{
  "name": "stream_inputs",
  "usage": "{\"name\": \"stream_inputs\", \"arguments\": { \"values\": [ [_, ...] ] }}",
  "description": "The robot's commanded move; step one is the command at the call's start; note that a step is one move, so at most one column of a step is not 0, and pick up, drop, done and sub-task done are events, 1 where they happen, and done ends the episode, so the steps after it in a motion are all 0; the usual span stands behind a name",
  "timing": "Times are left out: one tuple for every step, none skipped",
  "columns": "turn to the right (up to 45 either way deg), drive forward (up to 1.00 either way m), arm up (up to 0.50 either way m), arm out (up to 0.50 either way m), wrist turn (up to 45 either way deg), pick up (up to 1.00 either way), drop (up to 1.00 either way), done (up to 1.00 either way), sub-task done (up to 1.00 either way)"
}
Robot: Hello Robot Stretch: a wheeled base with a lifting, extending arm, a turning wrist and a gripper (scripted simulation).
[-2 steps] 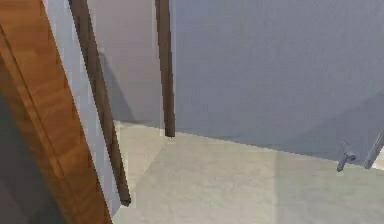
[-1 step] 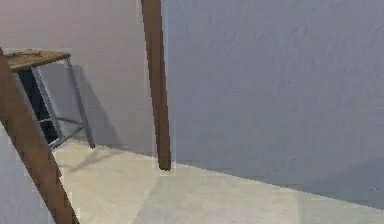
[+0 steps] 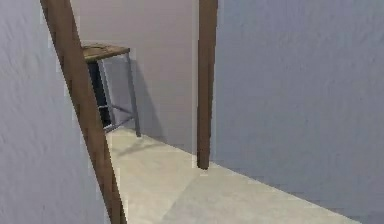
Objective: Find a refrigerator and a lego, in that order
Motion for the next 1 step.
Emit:
{"name": "stream_inputs", "arguments": {
  "values": [
    [-3.0,0.0,0.0,0.0,0.0,0.0,0.0,0.0,0.0]
  ]
}}
